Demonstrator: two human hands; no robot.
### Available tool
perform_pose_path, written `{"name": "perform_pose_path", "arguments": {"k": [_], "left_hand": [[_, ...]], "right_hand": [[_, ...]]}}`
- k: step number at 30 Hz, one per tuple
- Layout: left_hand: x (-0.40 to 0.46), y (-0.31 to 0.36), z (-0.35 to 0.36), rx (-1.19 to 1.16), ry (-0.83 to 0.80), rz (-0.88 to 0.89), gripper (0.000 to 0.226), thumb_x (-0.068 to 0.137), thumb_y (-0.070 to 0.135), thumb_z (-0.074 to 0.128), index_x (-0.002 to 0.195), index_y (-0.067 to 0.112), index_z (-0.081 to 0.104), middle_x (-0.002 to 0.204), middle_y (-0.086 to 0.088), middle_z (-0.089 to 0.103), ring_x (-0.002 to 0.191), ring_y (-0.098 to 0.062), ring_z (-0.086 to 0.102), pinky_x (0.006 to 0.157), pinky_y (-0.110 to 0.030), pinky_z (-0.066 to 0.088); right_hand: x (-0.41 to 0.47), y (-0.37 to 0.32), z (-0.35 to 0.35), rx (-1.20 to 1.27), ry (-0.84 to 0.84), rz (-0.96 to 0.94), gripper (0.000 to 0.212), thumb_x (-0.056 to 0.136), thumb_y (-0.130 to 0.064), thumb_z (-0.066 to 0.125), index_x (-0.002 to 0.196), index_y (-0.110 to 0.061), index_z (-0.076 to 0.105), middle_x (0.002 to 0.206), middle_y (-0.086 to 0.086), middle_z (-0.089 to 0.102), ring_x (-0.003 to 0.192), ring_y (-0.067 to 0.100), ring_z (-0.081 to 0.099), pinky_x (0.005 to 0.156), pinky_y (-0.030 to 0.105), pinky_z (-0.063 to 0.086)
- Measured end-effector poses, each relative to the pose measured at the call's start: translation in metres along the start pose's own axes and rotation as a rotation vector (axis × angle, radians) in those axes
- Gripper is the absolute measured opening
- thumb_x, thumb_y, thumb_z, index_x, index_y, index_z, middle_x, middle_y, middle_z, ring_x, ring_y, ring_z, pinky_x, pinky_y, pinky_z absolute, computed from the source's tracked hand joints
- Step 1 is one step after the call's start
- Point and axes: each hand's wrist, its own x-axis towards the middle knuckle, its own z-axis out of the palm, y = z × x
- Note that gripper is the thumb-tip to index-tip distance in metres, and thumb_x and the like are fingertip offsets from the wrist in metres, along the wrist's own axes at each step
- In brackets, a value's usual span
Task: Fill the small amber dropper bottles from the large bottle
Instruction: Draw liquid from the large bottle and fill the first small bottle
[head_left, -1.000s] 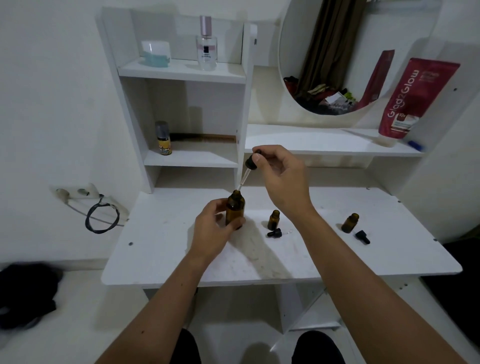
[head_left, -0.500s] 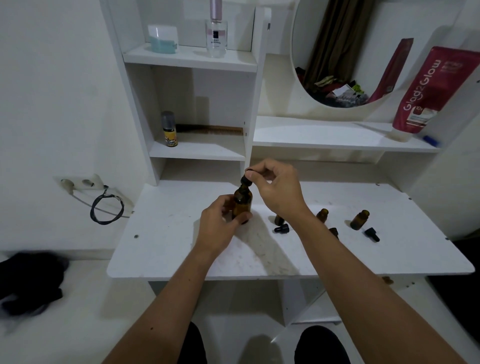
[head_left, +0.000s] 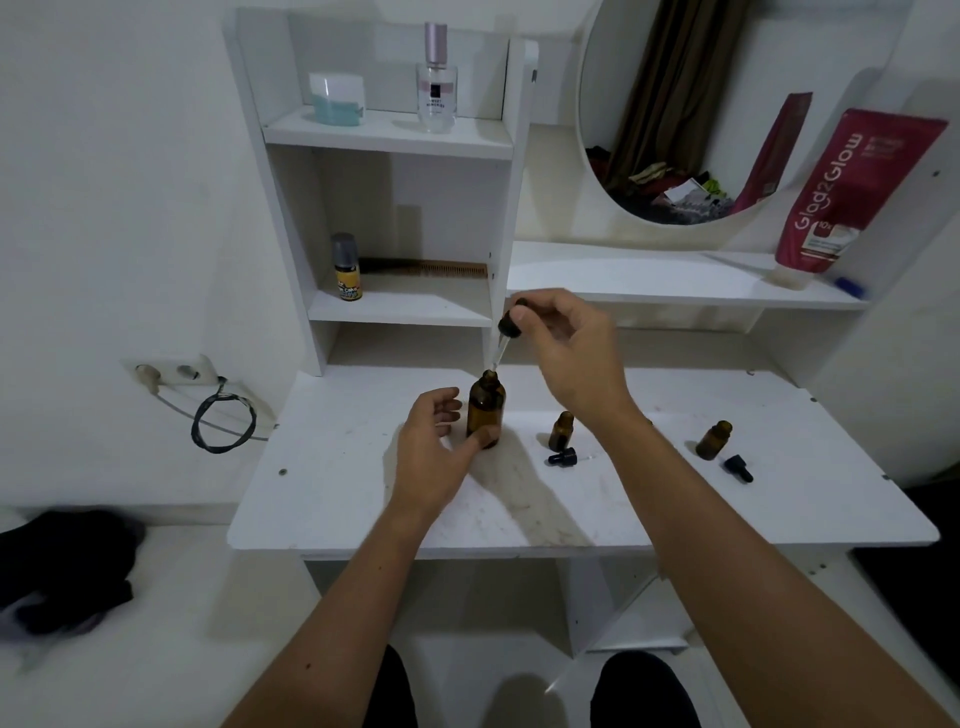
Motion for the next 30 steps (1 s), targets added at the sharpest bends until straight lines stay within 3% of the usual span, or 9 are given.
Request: {"name": "perform_pose_path", "arguments": {"k": [5, 10, 16, 21, 30], "left_hand": [[-0.023, 0.002, -0.004, -0.055, 0.080, 0.018, 0.053, 0.074, 0.044, 0.089, 0.116, 0.025, 0.061, 0.100, 0.008, 0.069, 0.094, -0.011, 0.068, 0.085, -0.027, 0.060], [-0.042, 0.010, 0.009, -0.088, -0.021, 0.038, 0.036, 0.077, 0.042, 0.087, 0.105, 0.028, 0.070, 0.097, 0.013, 0.074, 0.092, -0.009, 0.071, 0.085, -0.038, 0.062], [-0.041, 0.020, 0.042, -0.026, -0.134, 0.091, 0.046, 0.084, 0.041, 0.083, 0.123, 0.023, 0.070, 0.116, 0.014, 0.073, 0.107, 0.001, 0.067, 0.096, -0.017, 0.054], [-0.029, 0.023, 0.062, -0.025, -0.187, 0.083, 0.047, 0.092, 0.034, 0.077, 0.134, 0.020, 0.064, 0.127, 0.009, 0.069, 0.116, -0.003, 0.065, 0.100, -0.018, 0.051], [-0.005, 0.019, 0.083, 0.062, -0.234, 0.123, 0.041, 0.093, 0.030, 0.076, 0.131, 0.019, 0.067, 0.122, 0.011, 0.071, 0.109, -0.002, 0.066, 0.099, -0.018, 0.052]], "right_hand": [[-0.006, -0.015, -0.031, 0.029, 0.107, -0.079, 0.016, 0.100, -0.016, 0.072, 0.115, -0.019, 0.077, 0.105, -0.012, 0.078, 0.103, 0.005, 0.075, 0.096, 0.020, 0.057], [-0.027, 0.003, -0.059, 0.037, 0.148, -0.021, 0.017, 0.100, -0.015, 0.072, 0.117, -0.016, 0.077, 0.106, -0.007, 0.080, 0.104, 0.008, 0.076, 0.097, 0.023, 0.058], [-0.045, 0.030, -0.080, -0.028, 0.203, 0.058, 0.016, 0.101, -0.018, 0.072, 0.116, -0.018, 0.077, 0.103, -0.003, 0.082, 0.101, 0.012, 0.078, 0.100, 0.040, 0.060], [-0.046, 0.039, -0.082, -0.059, 0.221, 0.069, 0.014, 0.100, -0.020, 0.072, 0.113, -0.023, 0.077, 0.100, -0.007, 0.081, 0.097, 0.005, 0.077, 0.096, 0.035, 0.061], [-0.045, 0.059, -0.075, -0.066, 0.140, 0.080, 0.015, 0.100, -0.017, 0.073, 0.113, -0.014, 0.078, 0.094, -0.006, 0.082, 0.094, 0.004, 0.078, 0.089, 0.017, 0.057]]}}
